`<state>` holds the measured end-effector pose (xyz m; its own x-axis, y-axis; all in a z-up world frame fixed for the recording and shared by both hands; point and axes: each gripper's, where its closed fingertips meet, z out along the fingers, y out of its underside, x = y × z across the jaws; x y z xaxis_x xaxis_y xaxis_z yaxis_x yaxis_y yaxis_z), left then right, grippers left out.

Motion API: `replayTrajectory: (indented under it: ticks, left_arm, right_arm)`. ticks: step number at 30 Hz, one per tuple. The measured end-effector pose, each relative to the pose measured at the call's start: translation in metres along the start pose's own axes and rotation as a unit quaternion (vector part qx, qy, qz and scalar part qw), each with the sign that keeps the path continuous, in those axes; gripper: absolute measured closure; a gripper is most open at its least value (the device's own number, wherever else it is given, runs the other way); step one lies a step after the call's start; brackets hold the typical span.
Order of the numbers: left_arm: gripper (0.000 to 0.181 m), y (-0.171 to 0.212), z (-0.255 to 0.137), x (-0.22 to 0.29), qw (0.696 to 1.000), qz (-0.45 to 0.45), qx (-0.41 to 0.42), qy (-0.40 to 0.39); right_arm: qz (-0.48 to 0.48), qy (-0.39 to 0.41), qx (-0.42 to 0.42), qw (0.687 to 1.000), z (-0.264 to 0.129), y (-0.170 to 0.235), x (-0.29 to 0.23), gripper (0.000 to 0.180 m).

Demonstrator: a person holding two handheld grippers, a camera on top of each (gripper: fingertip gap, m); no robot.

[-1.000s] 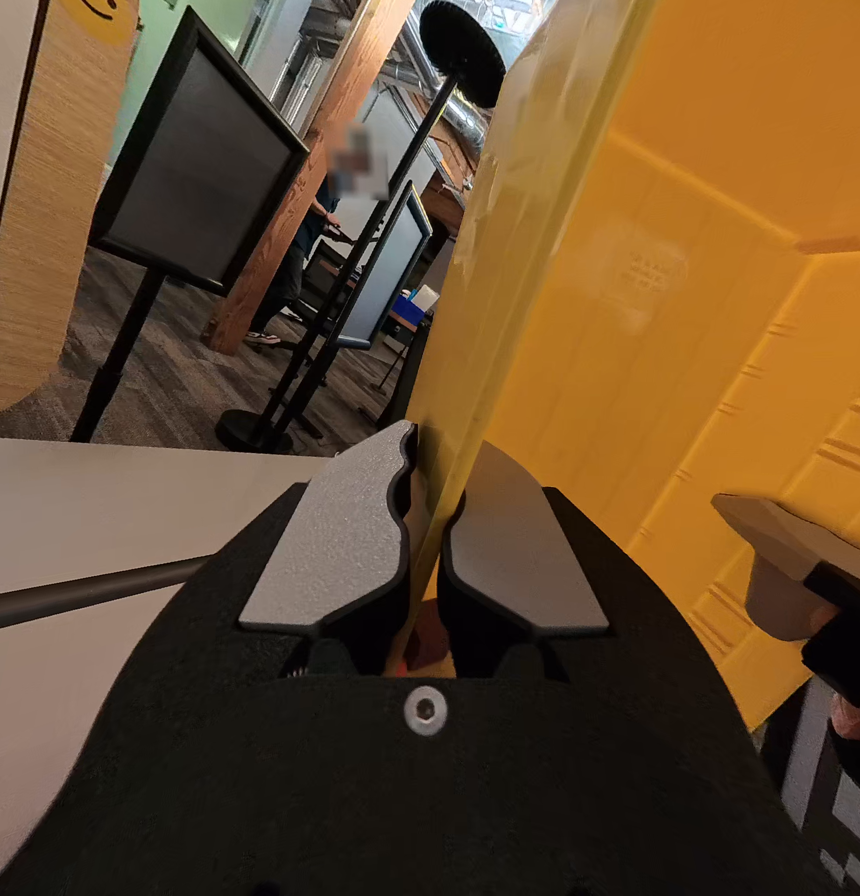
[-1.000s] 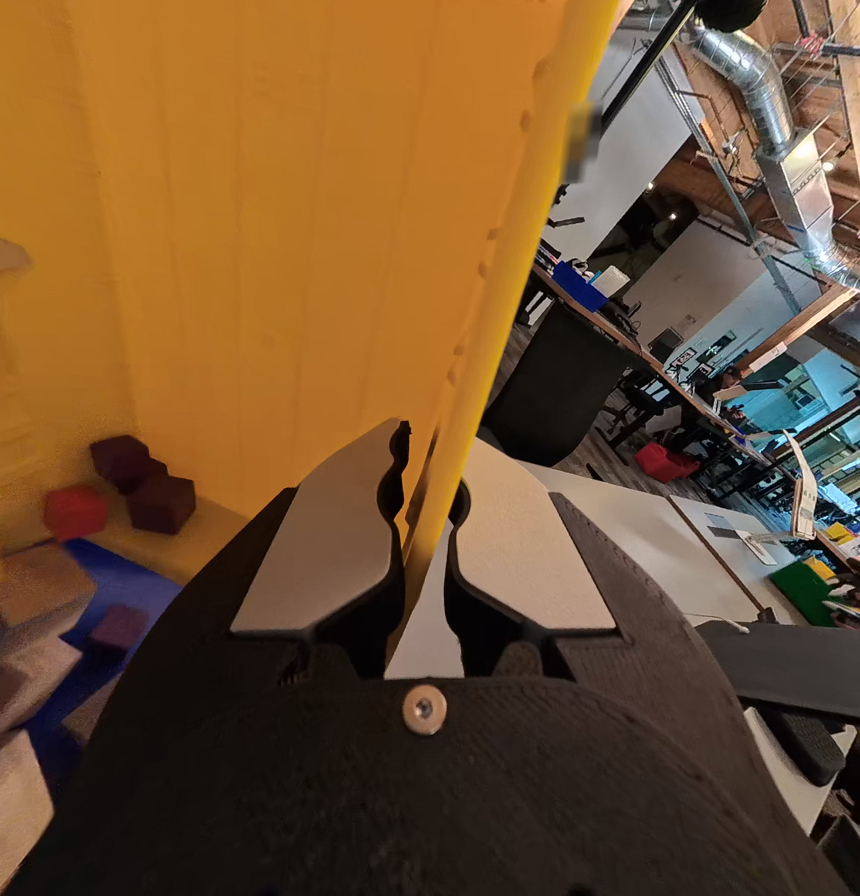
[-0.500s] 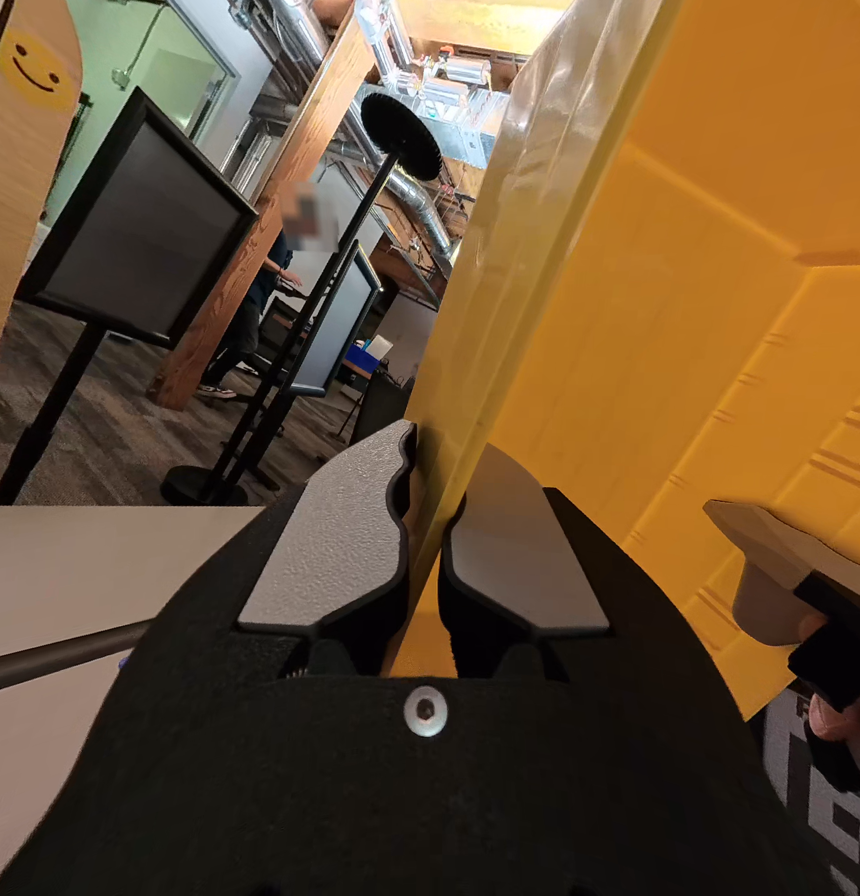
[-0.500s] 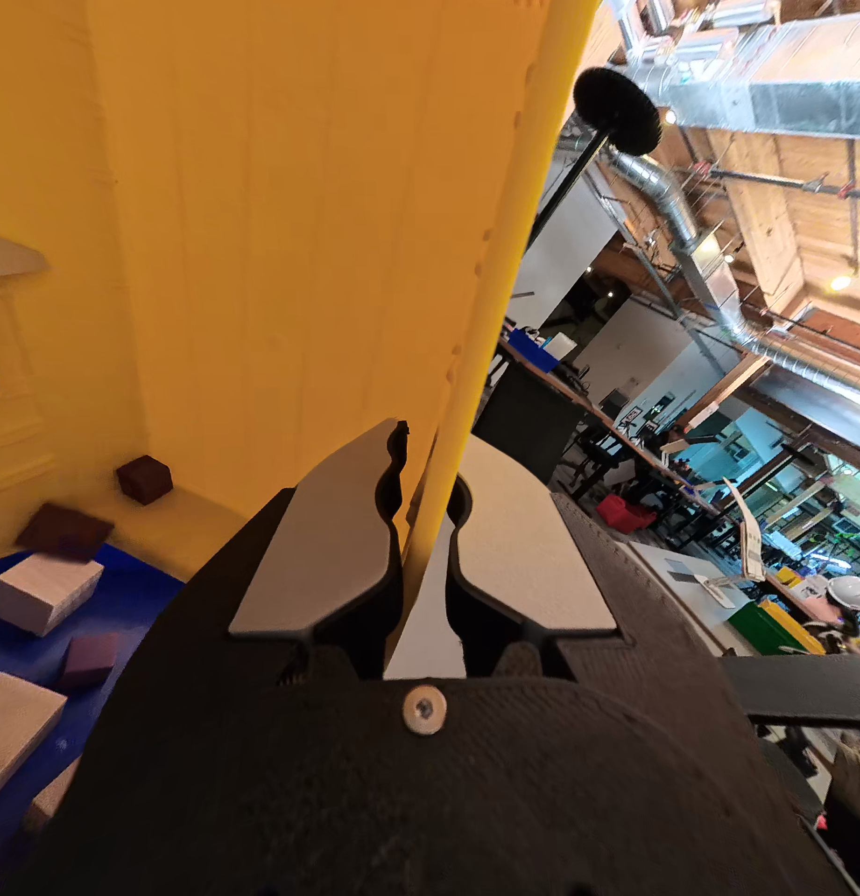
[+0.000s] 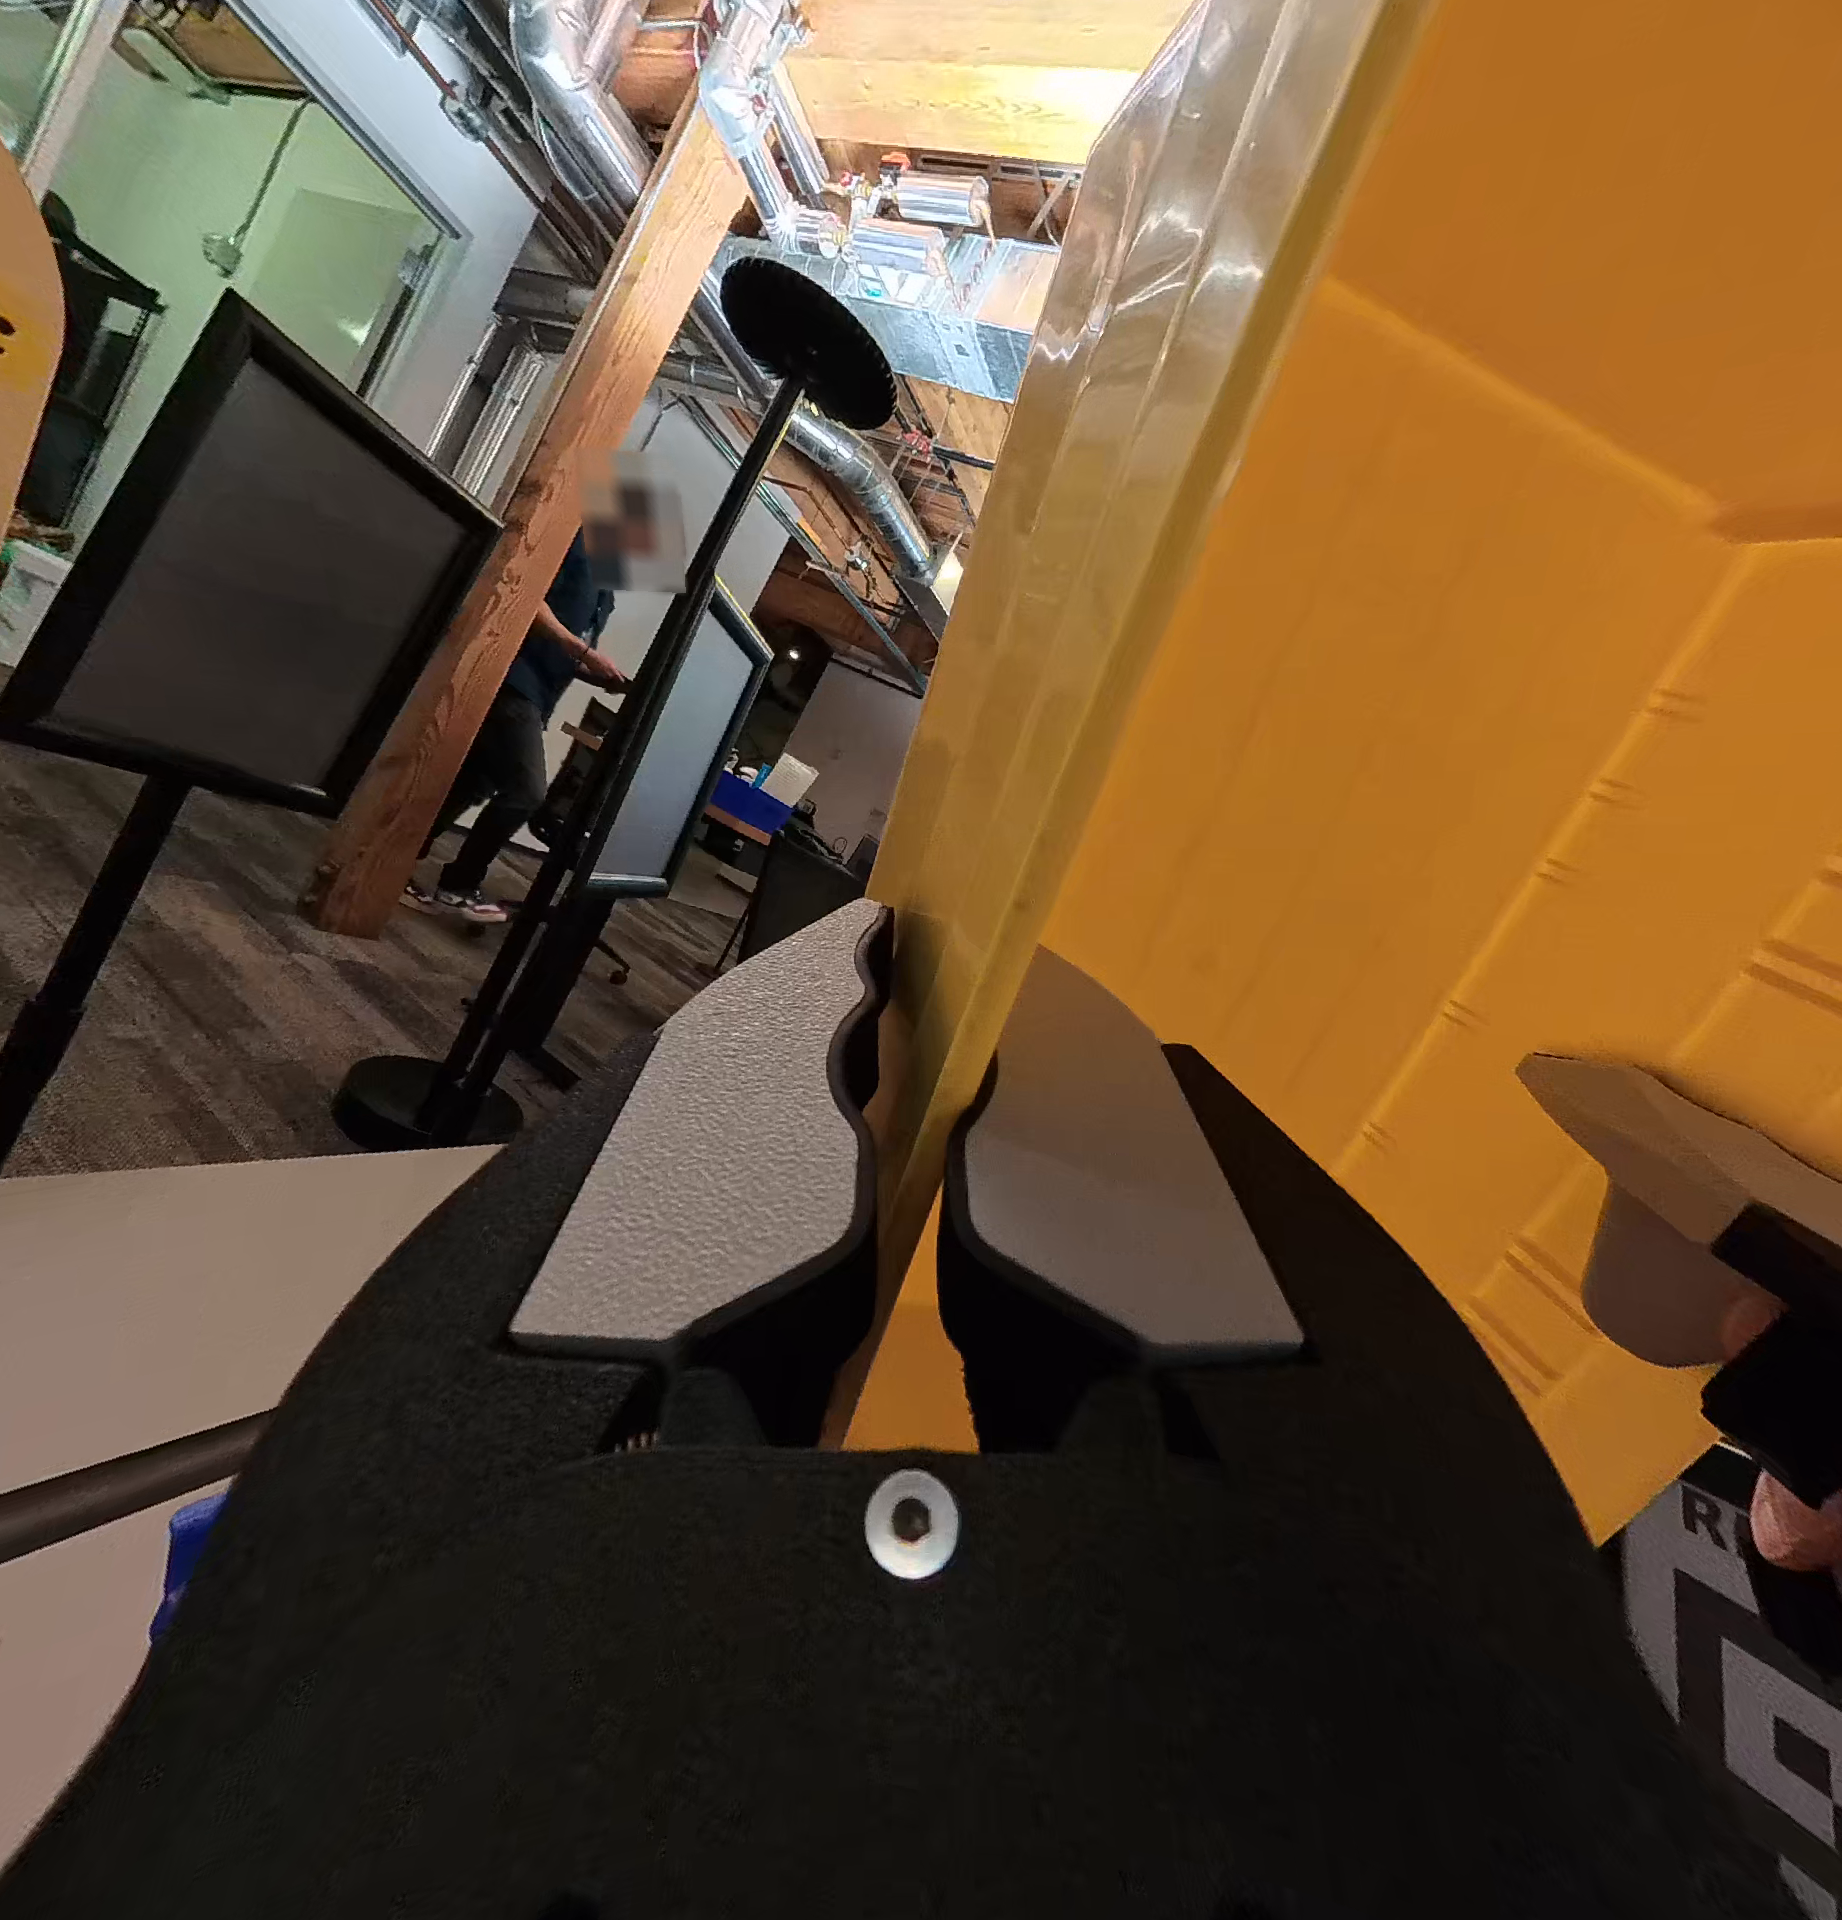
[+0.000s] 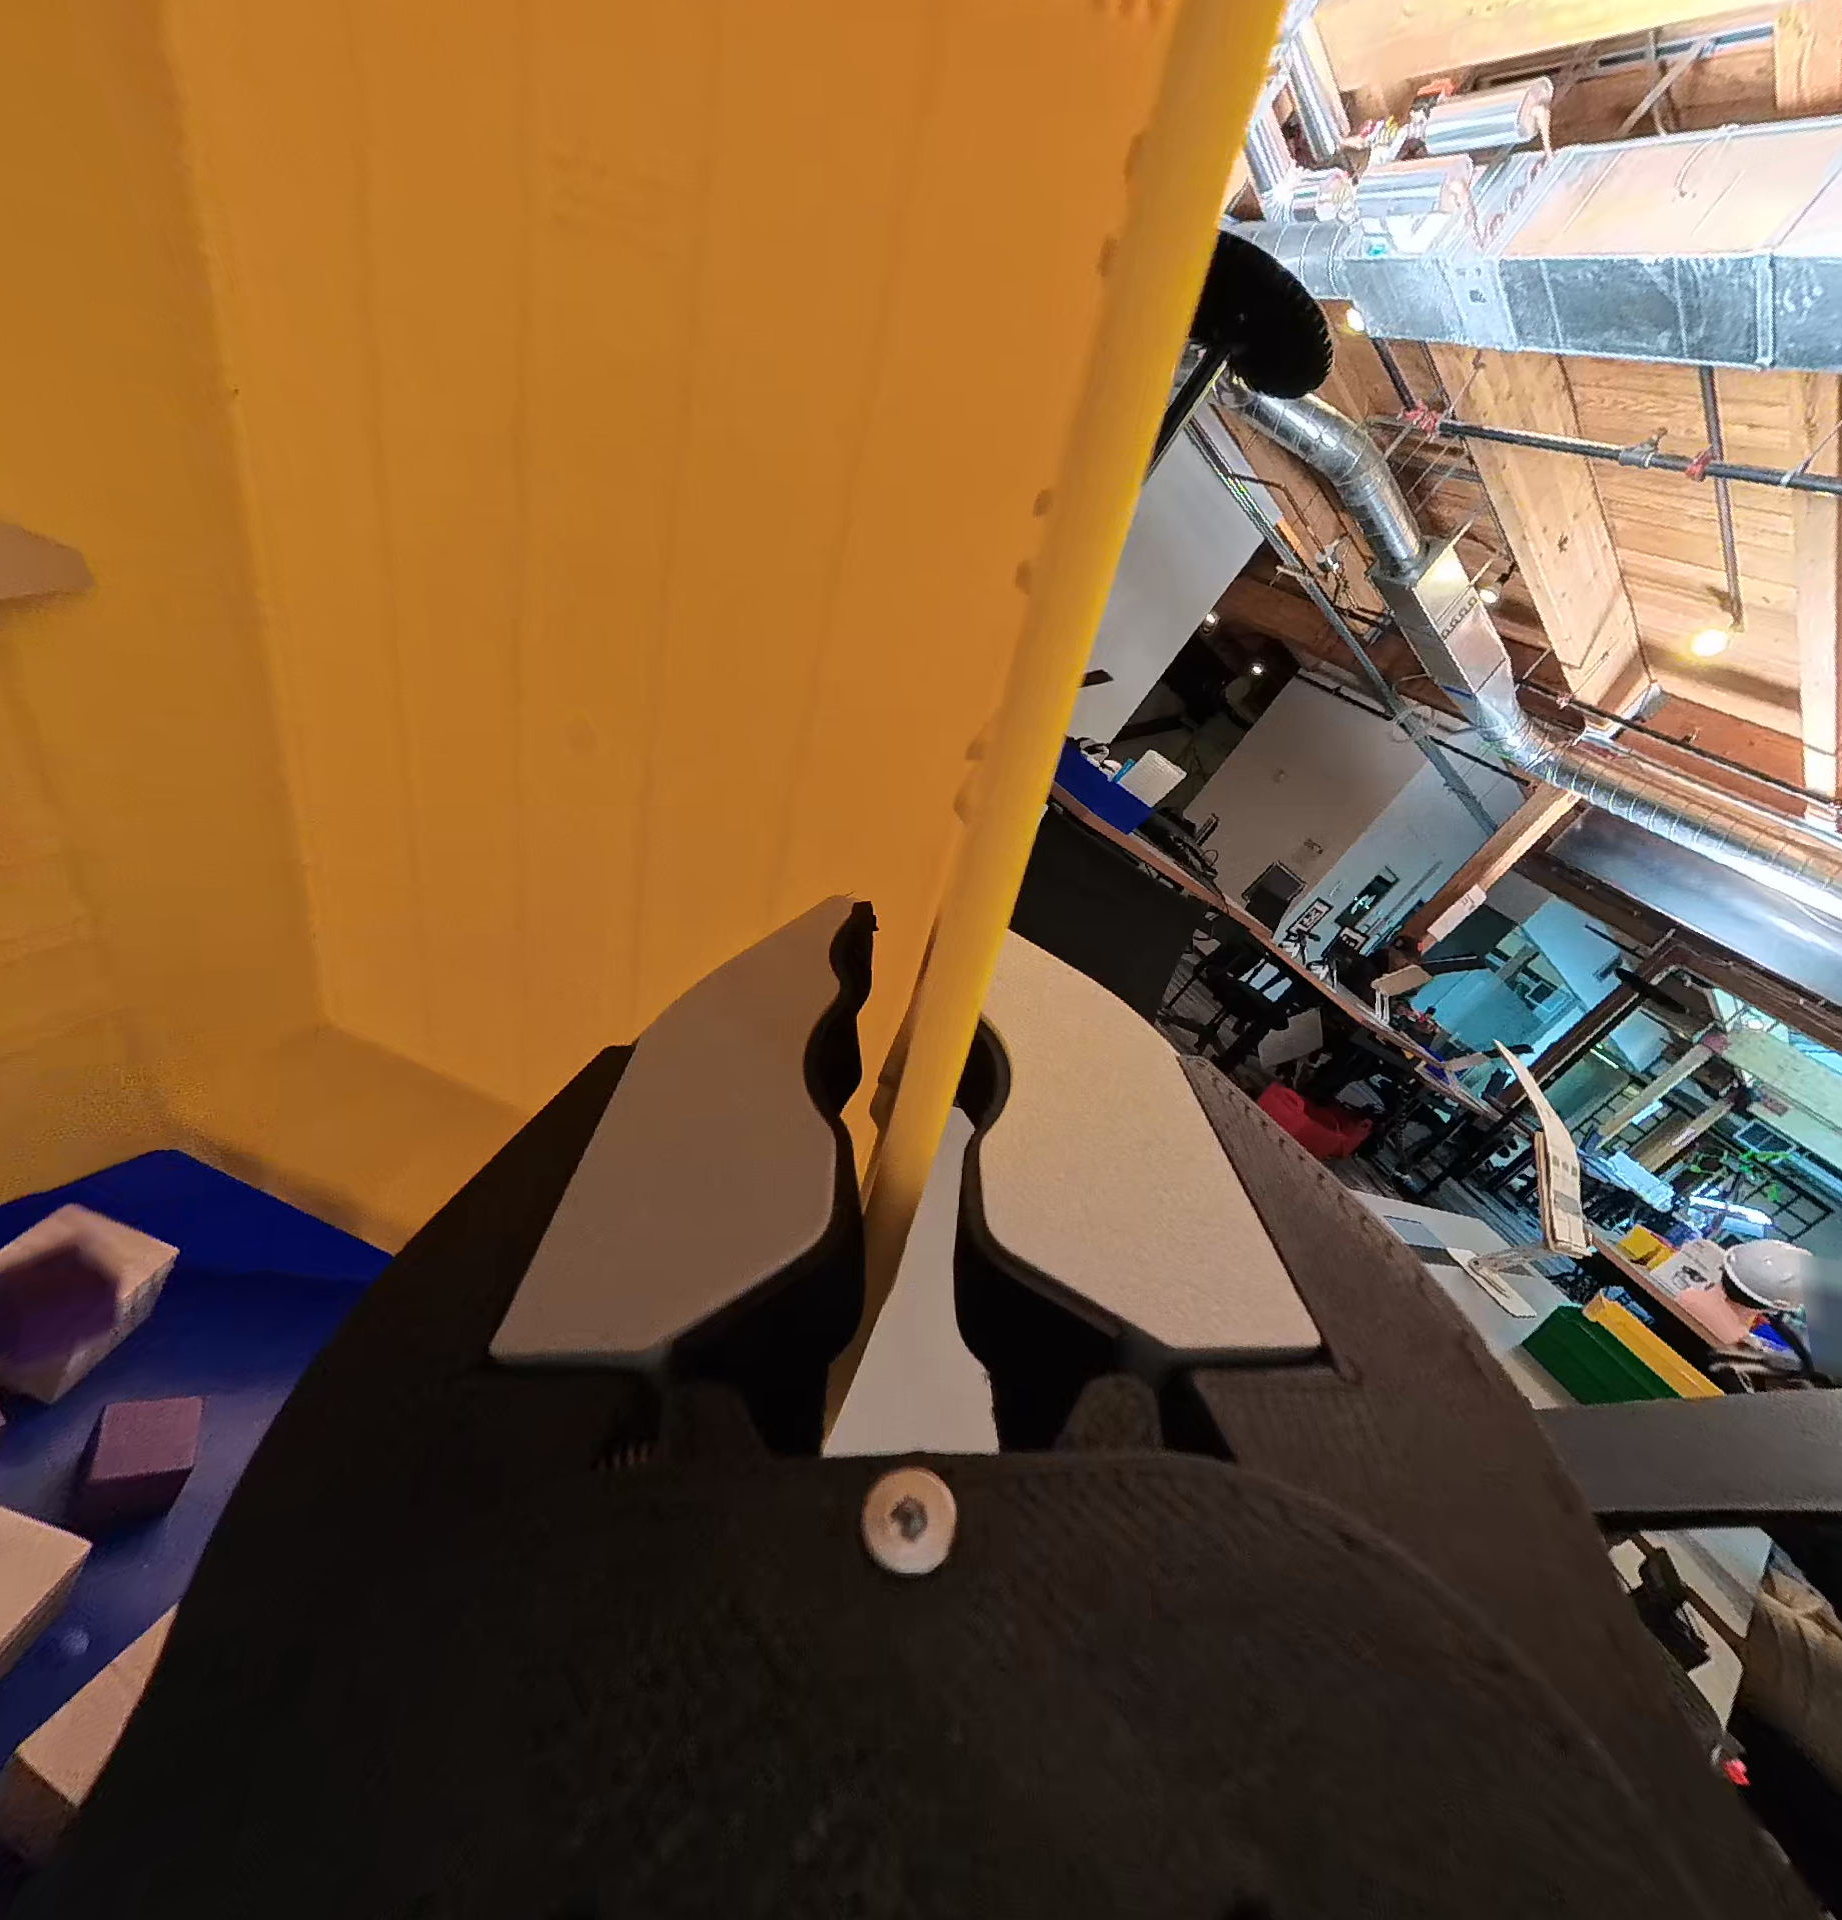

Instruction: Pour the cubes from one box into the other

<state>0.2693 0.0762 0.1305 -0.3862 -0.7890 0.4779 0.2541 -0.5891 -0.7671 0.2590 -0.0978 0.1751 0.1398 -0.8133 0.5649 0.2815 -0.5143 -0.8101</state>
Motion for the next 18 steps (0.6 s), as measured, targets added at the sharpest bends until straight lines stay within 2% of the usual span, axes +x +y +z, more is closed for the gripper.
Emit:
replayTrajectory:
  ticks: [6, 12, 18]
  left_arm:
    - [0.173, 0.003, -0.002, 0.001, 1.000, 0.004, -0.011, -0.005]
    - [0.174, 0.017, -0.006, -0.005, 0.997, 0.037, -0.063, -0.032]
    - [0.174, -0.001, -0.011, 0.000, 0.998, 0.033, -0.049, -0.033]
  right_arm:
    - [0.005, -0.005, -0.006, 1.000, -0.002, 0.004, 0.000, 0.166]
    - [0.029, -0.032, -0.047, 0.998, 0.004, 0.025, -0.007, 0.166]
    - [0.036, -0.035, -0.034, 0.998, -0.001, 0.014, -0.009, 0.166]
